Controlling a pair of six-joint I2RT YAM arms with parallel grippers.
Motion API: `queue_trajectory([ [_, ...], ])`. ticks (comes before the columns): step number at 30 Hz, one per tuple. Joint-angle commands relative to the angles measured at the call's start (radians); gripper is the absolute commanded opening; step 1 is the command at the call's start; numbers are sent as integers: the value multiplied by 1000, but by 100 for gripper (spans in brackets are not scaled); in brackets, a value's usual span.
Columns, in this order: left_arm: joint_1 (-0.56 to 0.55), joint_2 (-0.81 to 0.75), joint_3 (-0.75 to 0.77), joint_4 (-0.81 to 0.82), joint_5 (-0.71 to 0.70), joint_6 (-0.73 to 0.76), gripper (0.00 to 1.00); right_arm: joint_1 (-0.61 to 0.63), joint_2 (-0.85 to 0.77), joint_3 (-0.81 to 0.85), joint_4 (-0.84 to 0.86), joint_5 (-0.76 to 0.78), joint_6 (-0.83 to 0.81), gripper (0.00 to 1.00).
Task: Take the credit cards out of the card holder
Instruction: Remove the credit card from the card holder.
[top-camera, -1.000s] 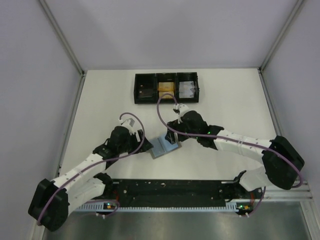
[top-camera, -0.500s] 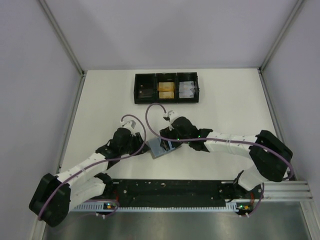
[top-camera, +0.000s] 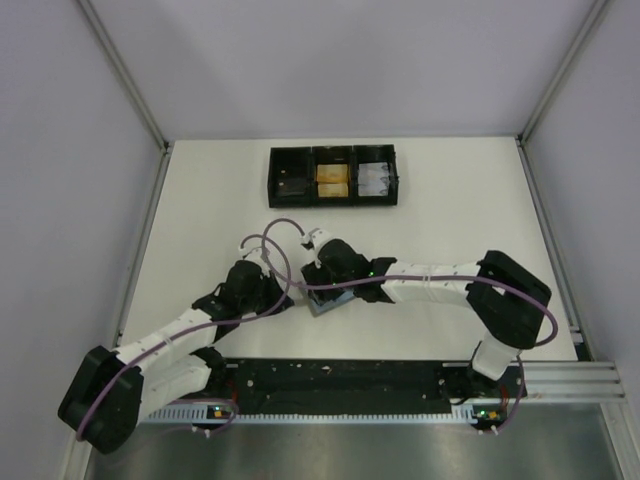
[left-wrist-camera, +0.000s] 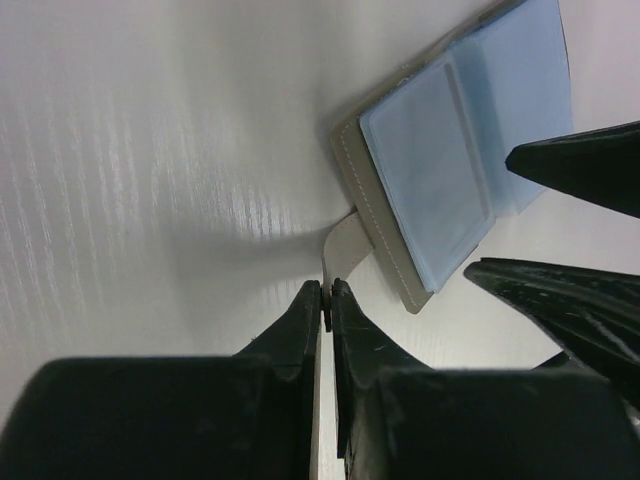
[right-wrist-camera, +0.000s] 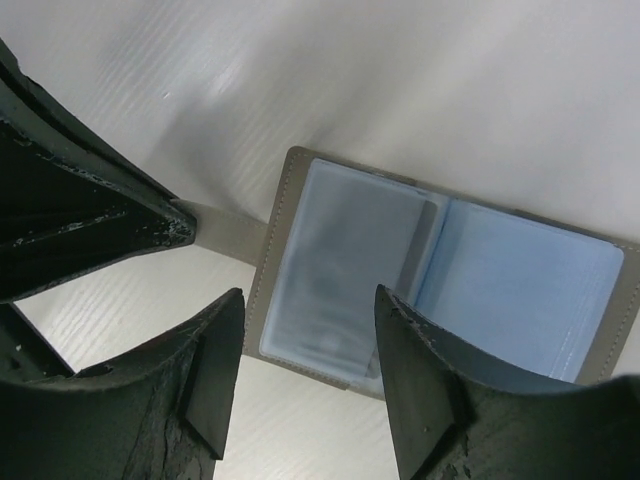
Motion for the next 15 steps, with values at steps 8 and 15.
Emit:
queue_trajectory([
  [8,-6,1,-16,37,-11,4,1,86,127,154,-153,166,-52,65],
  [15,-5,-10,-13,11,-25,16,0,92,129,158,-194,259,-52,64],
])
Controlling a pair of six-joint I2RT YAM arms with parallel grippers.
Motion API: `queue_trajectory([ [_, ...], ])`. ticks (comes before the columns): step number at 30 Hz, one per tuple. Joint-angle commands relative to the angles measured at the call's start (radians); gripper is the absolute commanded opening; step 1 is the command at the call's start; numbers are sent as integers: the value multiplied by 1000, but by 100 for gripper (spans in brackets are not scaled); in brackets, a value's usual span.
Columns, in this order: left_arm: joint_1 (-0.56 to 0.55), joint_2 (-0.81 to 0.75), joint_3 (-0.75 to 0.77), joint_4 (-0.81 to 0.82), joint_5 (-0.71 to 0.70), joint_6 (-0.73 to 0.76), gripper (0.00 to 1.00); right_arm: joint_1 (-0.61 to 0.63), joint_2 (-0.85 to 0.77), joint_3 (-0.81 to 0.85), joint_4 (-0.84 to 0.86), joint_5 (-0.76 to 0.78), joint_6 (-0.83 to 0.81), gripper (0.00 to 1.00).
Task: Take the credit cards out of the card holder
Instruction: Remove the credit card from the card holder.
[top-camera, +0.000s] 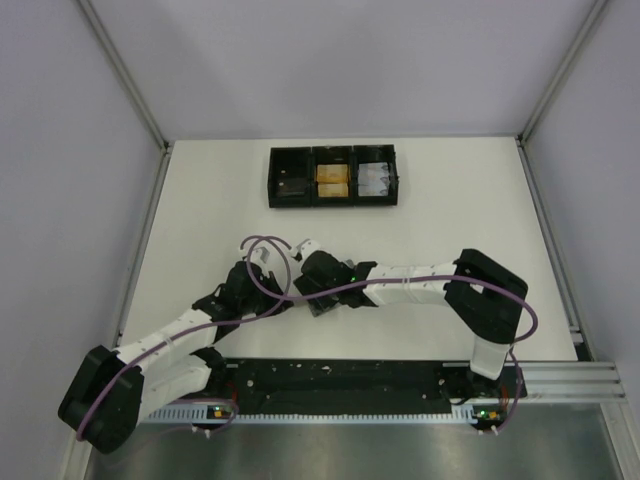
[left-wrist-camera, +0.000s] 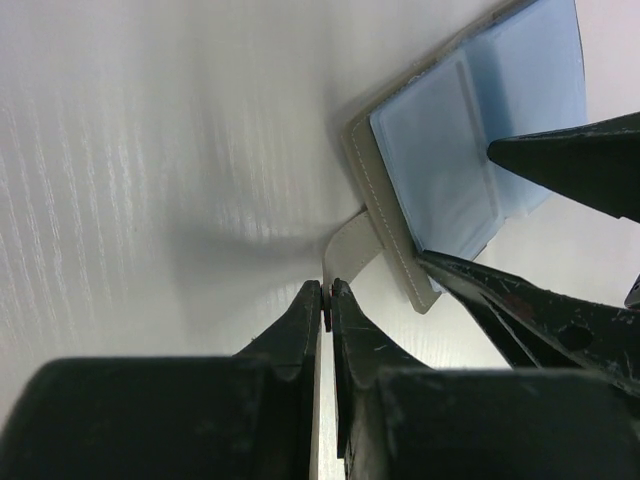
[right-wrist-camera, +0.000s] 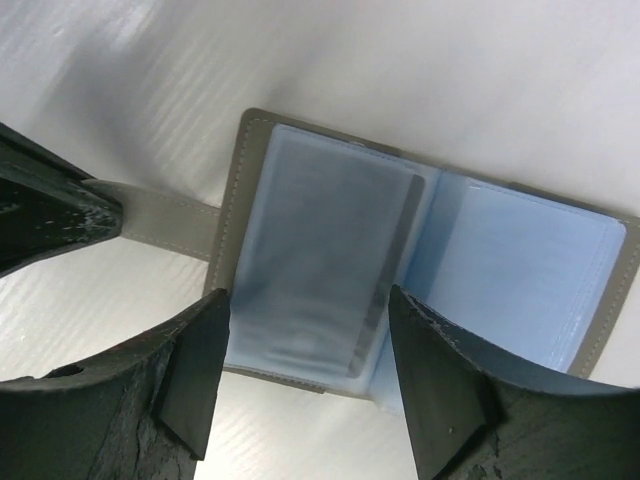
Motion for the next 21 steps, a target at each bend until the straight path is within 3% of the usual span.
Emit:
queue_trajectory([
  [1,-4,-18,-4,3,-22,18,0,11,-11,43,-44,107,-12,63],
  [9,-6,-35,-1,-35,-36,38,0,10,-73,39,-79,199,-22,55],
  [21,-6,-43,6,-71,-52,55,0,-64,-134,2,-149,335,-12,52],
])
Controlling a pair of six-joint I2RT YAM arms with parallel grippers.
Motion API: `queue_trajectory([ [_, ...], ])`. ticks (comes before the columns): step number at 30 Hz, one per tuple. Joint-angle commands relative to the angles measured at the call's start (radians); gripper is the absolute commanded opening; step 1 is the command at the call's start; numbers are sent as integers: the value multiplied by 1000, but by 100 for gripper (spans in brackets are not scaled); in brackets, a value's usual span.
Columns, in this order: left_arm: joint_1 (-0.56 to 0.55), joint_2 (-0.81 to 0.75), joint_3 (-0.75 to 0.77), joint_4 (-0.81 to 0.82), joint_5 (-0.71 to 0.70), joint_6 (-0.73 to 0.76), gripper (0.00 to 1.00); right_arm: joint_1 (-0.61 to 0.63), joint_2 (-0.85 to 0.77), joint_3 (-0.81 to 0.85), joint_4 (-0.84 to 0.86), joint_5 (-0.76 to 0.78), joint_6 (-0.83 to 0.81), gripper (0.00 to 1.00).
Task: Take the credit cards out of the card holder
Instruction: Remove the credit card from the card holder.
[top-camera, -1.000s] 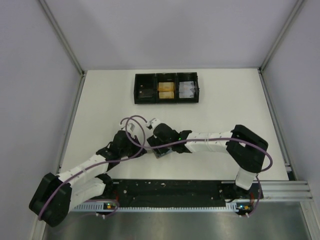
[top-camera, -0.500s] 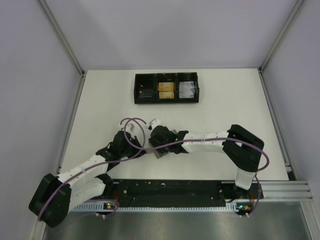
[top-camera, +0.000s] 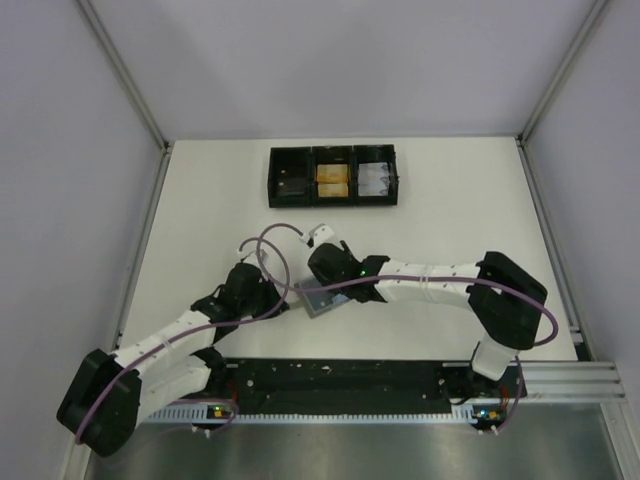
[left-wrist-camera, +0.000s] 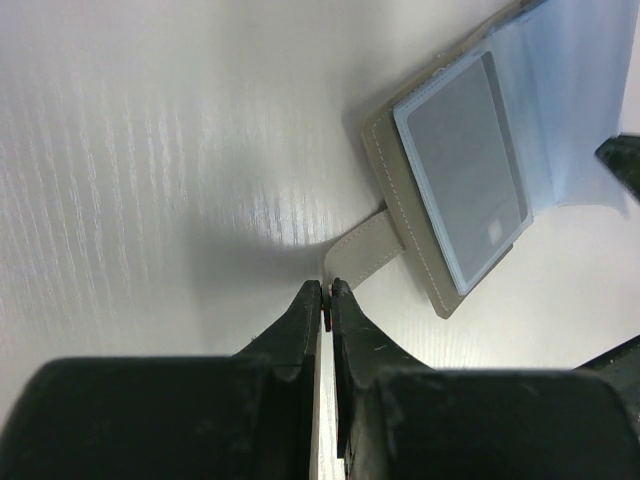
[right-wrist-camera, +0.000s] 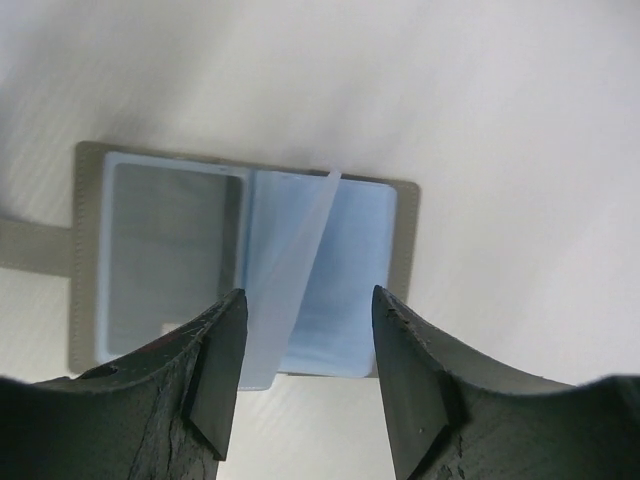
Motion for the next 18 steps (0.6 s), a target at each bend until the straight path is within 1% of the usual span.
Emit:
queue_trajectory([
  [1,-3,-22,6,-9,-16,26,0,-66,-44,-12,-66,117,23,52],
  [4,-5,-31,6,-13,-16,28,0,-98,-77,-37,-83,136,37,52],
  [6,-5,-35,6,-13,-15,26,0,-96,-106,-39,-74,87,25,52],
  [8,-3,-37,8,-13,-13,28,0,-81,-127,-48,-31,26,0,52],
  [11,-5,-38,9,-18,-12,26,0,-38,-141,-45,21,-2,-15,56],
  [14,-3,-49,9,-24,-8,26,0,3,-135,-32,76,-43,-40,64],
  [17,-3,-61,6,-27,-8,23,0,26,-89,-7,107,-88,-52,78],
  [18,-5,-63,6,-27,-7,23,0,31,-75,4,109,-96,-52,80],
])
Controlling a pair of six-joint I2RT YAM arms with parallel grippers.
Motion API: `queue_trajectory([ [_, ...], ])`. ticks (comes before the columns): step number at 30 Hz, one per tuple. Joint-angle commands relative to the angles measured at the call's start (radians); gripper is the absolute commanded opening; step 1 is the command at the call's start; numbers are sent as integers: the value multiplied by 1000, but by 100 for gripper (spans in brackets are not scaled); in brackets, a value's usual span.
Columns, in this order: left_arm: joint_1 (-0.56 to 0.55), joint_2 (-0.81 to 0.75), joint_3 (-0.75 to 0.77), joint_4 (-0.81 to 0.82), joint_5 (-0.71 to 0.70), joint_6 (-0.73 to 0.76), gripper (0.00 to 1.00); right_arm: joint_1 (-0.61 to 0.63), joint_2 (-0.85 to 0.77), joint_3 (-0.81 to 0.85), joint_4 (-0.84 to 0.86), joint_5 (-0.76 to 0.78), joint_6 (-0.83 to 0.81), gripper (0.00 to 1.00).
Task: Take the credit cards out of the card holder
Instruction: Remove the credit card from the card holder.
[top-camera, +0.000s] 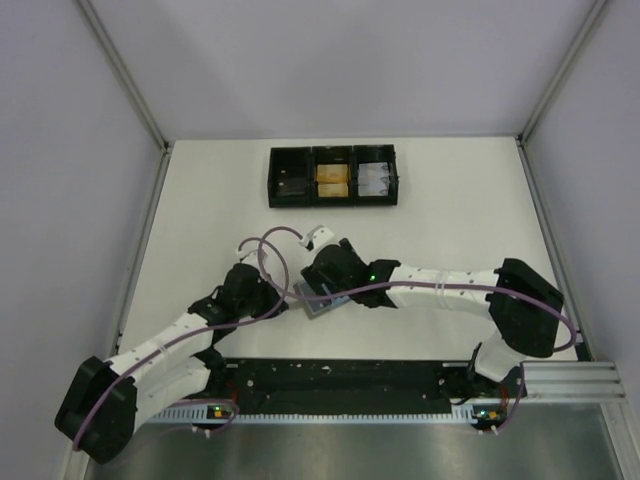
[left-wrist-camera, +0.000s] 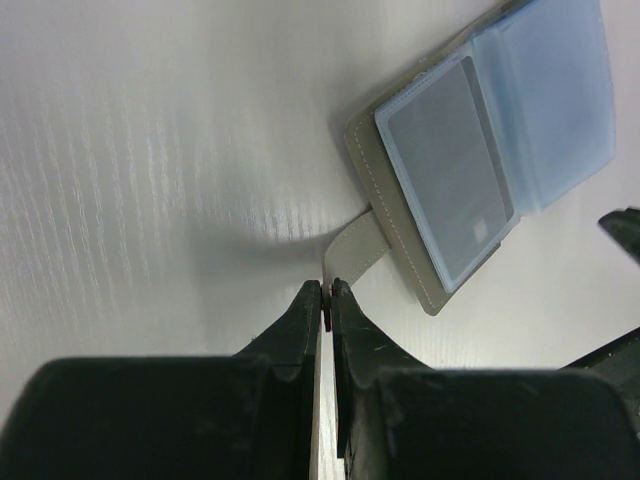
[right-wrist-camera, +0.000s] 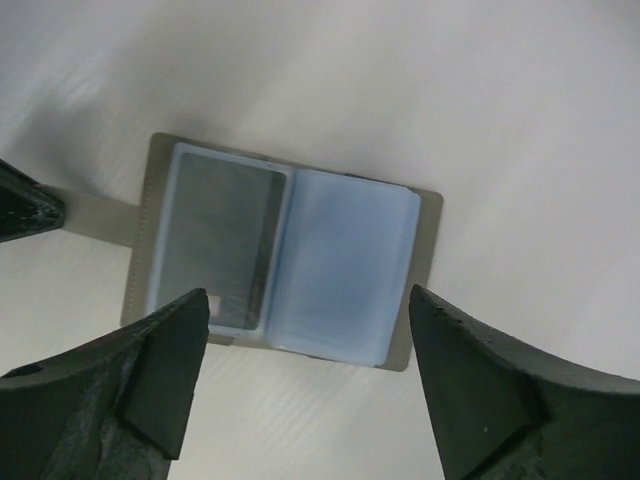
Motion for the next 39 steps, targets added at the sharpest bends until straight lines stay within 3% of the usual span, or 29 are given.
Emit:
queue_trajectory([
  [1,-5,-30,6,-4,-7,6,0,32,57,70,81,-72,-32,85],
  [10,-3,-27,8,0,-4,6,0,72,200,146,86,-87,-35,96],
  [21,-5,-32,5,-1,-2,3,0,85,274,181,35,6,-26,98],
  [39,-3,-44,6,-26,-24,16,0,87,224,178,-30,146,-20,98],
])
